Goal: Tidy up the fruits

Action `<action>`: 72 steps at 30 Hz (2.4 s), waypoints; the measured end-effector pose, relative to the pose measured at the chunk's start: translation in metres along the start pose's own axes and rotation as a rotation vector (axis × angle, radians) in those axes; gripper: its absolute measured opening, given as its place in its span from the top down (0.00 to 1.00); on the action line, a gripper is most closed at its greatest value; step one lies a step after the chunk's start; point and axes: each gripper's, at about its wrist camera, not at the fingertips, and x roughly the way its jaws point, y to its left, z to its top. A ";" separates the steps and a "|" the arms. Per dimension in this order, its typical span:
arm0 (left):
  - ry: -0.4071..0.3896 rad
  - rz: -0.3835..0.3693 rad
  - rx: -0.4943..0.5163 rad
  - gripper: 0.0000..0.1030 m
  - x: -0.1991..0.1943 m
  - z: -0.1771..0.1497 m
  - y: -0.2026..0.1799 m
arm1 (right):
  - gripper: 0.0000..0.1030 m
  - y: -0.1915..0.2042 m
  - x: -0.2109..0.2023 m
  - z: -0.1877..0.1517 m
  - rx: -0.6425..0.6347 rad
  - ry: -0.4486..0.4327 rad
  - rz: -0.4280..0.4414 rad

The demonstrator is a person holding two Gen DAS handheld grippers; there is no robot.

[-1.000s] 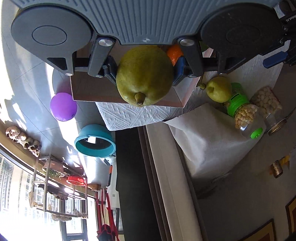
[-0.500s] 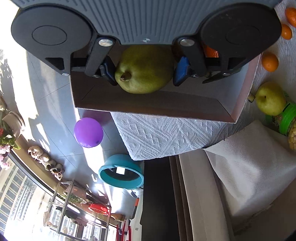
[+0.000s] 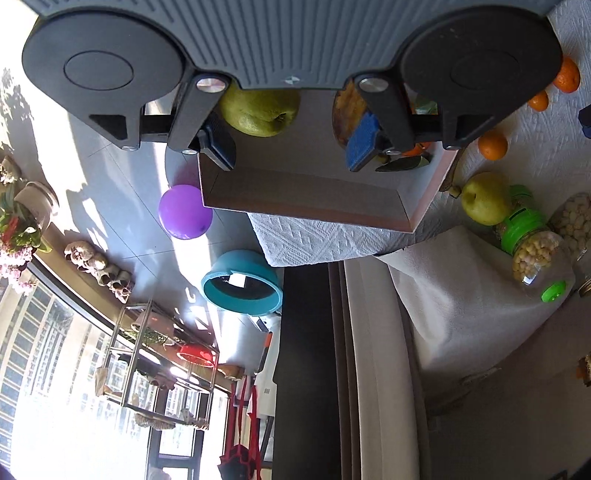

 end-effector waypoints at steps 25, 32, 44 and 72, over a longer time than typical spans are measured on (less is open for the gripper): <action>0.042 0.054 0.155 0.51 -0.012 -0.033 -0.024 | 0.32 0.155 -0.014 -0.118 -0.241 -0.005 0.238; 0.056 0.035 0.141 0.51 -0.011 -0.033 -0.021 | 0.38 0.159 -0.035 -0.110 -0.337 -0.085 0.229; 0.065 0.038 0.154 0.51 -0.012 -0.035 -0.024 | 0.60 0.190 0.026 -0.025 -0.246 0.195 0.383; 0.046 0.036 0.155 0.57 -0.015 -0.033 -0.023 | 0.74 0.033 -0.050 -0.147 0.043 0.064 0.093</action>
